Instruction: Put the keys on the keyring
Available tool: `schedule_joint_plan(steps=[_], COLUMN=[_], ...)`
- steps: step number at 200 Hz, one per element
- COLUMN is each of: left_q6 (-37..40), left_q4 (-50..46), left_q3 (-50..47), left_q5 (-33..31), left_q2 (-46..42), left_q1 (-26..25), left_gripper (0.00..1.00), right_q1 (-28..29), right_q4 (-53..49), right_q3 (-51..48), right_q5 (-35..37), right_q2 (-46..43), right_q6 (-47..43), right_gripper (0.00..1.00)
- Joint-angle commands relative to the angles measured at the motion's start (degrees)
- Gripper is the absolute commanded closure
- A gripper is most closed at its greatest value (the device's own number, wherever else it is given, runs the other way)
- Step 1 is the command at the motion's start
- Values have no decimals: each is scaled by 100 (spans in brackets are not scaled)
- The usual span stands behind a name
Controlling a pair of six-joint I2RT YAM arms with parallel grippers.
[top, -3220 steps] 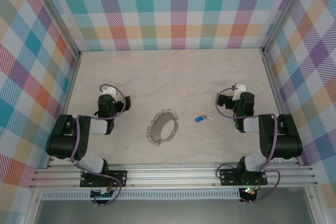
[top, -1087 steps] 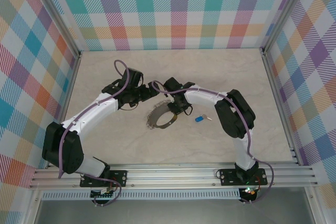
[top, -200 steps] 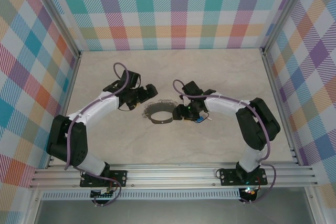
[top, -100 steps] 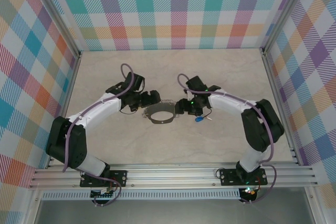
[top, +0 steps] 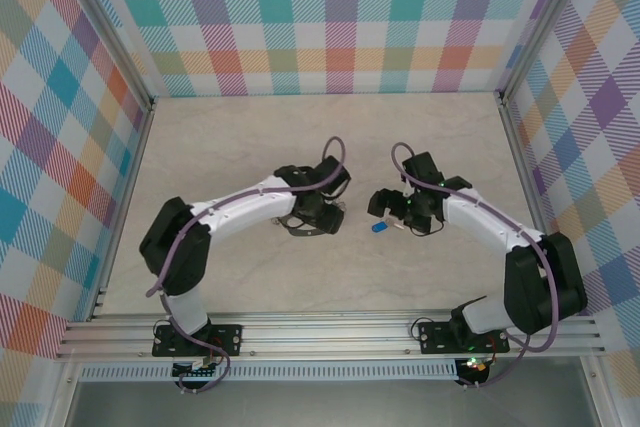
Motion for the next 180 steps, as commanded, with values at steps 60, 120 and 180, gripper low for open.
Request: schedule_joint_plan(steps=[60, 120, 180], left_q6=[566, 834, 1054], left_q4=[-541, -503, -573], left_q3=[898, 1194, 1541], left_q5=[-429, -593, -738], left_q2=[950, 1393, 1852], left_q1=[-431, -541, -541], left_gripper=[53, 62, 65], right_q1=[-108, -141, -139], right_q4=[-294, -403, -425], right_q3=[-596, -687, -641], right_q5=[199, 290, 254], right_q2=[-692, -804, -766], right_q6=[480, 556, 601], right_gripper=[0, 0, 0])
